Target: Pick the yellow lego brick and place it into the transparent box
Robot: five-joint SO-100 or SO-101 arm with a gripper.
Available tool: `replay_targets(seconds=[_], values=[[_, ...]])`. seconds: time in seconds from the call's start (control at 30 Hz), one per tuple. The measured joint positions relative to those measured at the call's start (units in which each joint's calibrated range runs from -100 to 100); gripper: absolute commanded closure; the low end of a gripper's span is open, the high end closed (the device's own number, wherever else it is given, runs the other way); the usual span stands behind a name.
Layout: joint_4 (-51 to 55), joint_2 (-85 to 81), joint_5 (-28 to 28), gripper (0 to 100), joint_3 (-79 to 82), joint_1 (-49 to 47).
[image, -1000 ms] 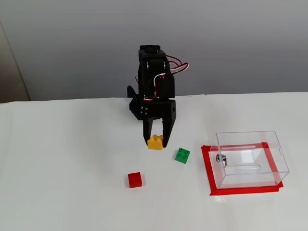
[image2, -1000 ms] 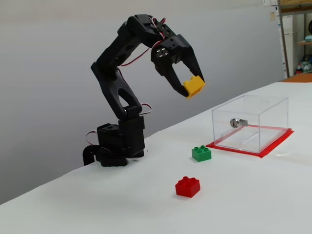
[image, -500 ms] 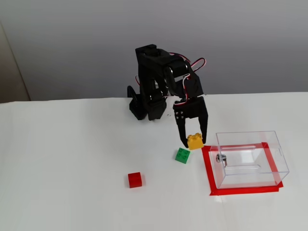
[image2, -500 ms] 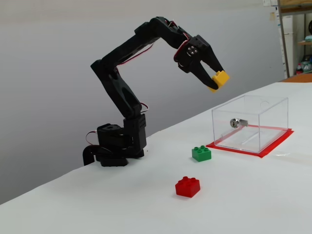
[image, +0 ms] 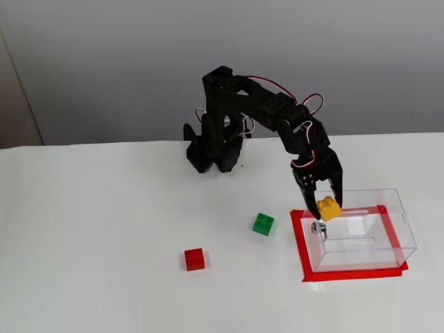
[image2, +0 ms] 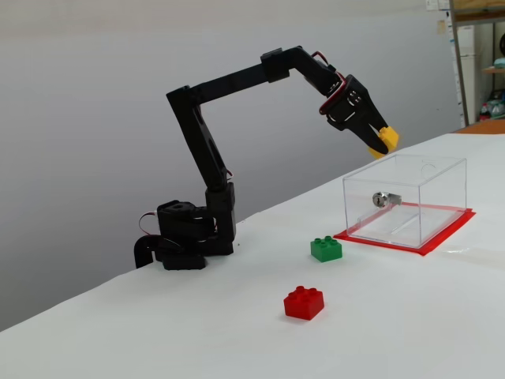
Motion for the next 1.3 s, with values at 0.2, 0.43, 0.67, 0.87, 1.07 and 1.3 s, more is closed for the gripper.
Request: replay_targets(seconds=[0.2,0.43,0.67,0.87,1.07,1.3], values=[[-5.4,4.3,0.0,89,0.0,-5.1],[-10.1,6.4,0.0,89,0.0,-9.1],[-16.2,7.6,-0.1,89,0.0,-9.4],[-18.3,7.6,-0.1,89,0.0,-9.5],[-18.3,7.6,-0.1,88,0.0,-9.5],[-18.3,7.6,-0.1,81,0.0,-9.5]])
